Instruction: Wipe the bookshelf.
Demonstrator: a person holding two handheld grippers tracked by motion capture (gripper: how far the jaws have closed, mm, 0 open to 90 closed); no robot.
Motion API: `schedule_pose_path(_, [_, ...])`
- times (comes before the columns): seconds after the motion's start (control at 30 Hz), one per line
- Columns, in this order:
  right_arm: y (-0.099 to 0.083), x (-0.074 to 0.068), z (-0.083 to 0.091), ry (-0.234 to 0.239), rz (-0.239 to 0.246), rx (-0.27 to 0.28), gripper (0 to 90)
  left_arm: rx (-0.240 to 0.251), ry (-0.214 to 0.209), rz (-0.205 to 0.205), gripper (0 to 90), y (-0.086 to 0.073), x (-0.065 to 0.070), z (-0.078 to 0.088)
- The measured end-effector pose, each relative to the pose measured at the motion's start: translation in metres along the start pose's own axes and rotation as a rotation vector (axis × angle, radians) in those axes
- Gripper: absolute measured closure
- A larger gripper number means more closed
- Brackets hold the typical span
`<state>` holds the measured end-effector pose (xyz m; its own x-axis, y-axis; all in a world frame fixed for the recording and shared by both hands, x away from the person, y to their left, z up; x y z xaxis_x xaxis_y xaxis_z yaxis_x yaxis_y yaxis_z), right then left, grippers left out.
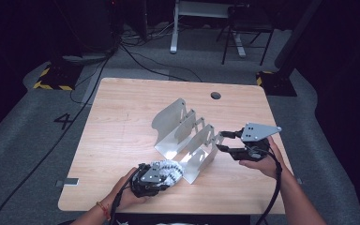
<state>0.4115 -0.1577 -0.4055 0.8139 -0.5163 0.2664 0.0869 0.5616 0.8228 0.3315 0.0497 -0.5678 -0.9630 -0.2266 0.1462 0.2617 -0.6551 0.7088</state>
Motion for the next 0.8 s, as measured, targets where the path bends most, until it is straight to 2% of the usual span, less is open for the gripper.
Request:
schedule_pose_path(0.2, [-0.008, 0.014, 0.000, -0.016, -0.070, 0.005, 47.2, -0.006, 0.004, -0.008, 77.4, 0.000, 0.000, 0.000])
schedule_pose_path(0.33, [-0.019, 0.013, -0.009, 0.037, -0.102, -0.008, 40.7, -0.013, 0.003, -0.023, 77.3, 0.001, 0.002, -0.001])
schedule_pose_path(0.5, [-0.037, 0.005, -0.028, 0.110, -0.101, -0.048, 35.1, -0.013, 0.001, -0.025, 77.1, 0.001, 0.003, -0.002])
schedule_pose_path(0.6, [-0.048, 0.000, -0.040, 0.125, -0.094, -0.083, 33.5, -0.011, -0.001, -0.018, 77.1, 0.002, 0.005, -0.003])
schedule_pose_path(0.67, [-0.052, -0.004, -0.045, 0.133, -0.097, -0.089, 34.3, -0.012, -0.021, -0.023, 77.4, 0.003, 0.010, -0.004])
schedule_pose_path(0.8, [-0.055, -0.010, -0.050, 0.140, -0.087, -0.078, 40.0, -0.034, -0.048, -0.059, 77.3, 0.004, 0.022, -0.007])
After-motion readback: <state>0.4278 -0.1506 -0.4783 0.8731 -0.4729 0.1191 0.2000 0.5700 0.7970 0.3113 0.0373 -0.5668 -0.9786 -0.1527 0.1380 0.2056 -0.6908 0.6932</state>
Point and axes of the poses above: each handheld gripper's, and its own axes: z roughly backward along the jaws, y roughly out of its top, x roughly to its right, the point moved 10 cm from there along -z, roughly forward along the jaws, and after that the axes turned 8 degrees about -y, right-handed, at the moved point
